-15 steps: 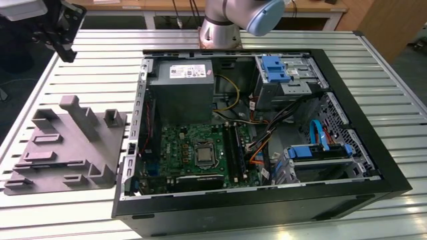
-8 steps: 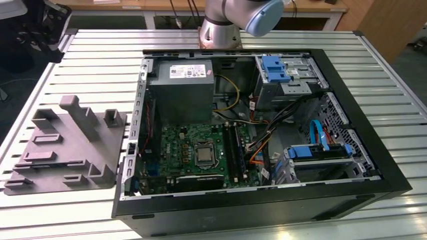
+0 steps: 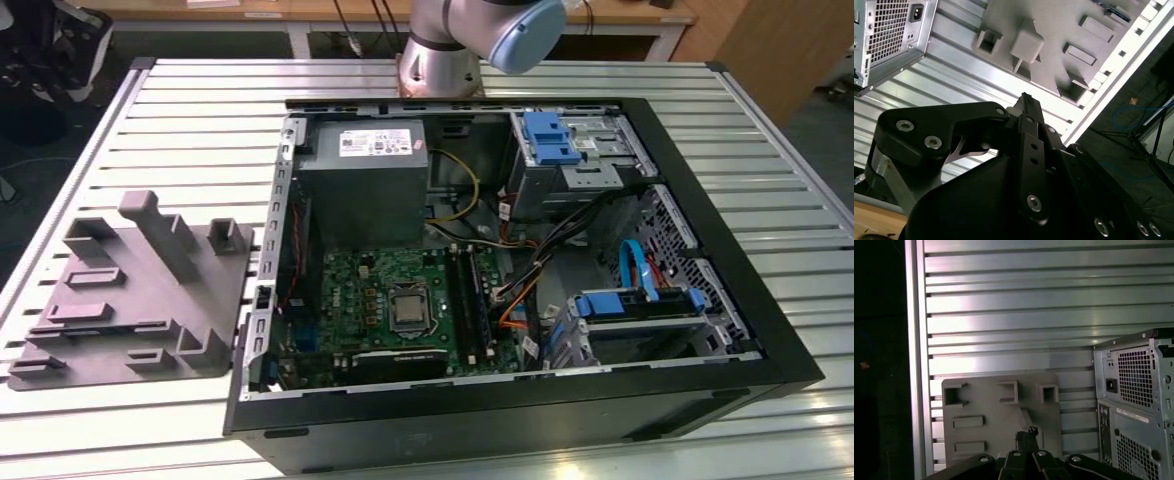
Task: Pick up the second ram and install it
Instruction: 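Reach for the second ram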
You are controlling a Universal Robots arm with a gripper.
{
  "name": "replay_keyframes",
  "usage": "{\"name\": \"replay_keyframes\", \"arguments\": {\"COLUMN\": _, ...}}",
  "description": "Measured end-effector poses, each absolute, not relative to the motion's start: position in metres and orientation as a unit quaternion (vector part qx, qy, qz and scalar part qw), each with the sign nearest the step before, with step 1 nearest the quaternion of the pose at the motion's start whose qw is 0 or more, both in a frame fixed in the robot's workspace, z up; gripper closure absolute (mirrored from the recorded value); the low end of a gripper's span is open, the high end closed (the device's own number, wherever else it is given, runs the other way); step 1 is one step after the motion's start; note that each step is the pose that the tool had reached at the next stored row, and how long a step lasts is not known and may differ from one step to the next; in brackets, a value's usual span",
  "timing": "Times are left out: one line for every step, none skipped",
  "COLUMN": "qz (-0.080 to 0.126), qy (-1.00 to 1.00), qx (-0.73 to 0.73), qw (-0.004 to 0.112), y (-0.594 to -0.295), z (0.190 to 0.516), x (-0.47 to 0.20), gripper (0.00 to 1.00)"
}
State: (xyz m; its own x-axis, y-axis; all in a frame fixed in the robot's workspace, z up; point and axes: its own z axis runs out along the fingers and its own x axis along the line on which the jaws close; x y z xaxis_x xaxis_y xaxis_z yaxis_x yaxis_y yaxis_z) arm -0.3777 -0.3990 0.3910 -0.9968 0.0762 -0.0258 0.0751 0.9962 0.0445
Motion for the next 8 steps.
{"name": "replay_keyframes", "arguments": {"qz": 0.022, "qy": 0.999, "qx": 0.038, "qw": 0.014, "y": -0.399, "z": 0.391, "x": -0.38, "gripper": 0.9}}
{"name": "replay_keyframes", "arguments": {"qz": 0.022, "qy": 0.999, "qx": 0.038, "qw": 0.014, "y": -0.399, "z": 0.391, "x": -0.382, "gripper": 0.9}}
{"name": "replay_keyframes", "arguments": {"qz": 0.022, "qy": 0.999, "qx": 0.038, "qw": 0.014, "y": -0.399, "z": 0.39, "x": -0.385, "gripper": 0.9}}
{"name": "replay_keyframes", "arguments": {"qz": 0.022, "qy": 0.999, "qx": 0.038, "qw": 0.014, "y": -0.4, "z": 0.39, "x": -0.387, "gripper": 0.9}}
{"name": "replay_keyframes", "arguments": {"qz": 0.022, "qy": 0.999, "qx": 0.038, "qw": 0.014, "y": -0.401, "z": 0.39, "x": -0.388, "gripper": 0.9}}
{"name": "replay_keyframes", "arguments": {"qz": 0.022, "qy": 0.999, "qx": 0.038, "qw": 0.014, "y": -0.402, "z": 0.389, "x": -0.39, "gripper": 0.9}}
{"name": "replay_keyframes", "arguments": {"qz": 0.022, "qy": 0.999, "qx": 0.038, "qw": 0.014, "y": -0.403, "z": 0.389, "x": -0.391, "gripper": 0.9}}
{"name": "replay_keyframes", "arguments": {"qz": 0.022, "qy": 0.999, "qx": 0.038, "qw": 0.014, "y": -0.404, "z": 0.388, "x": -0.392, "gripper": 0.9}}
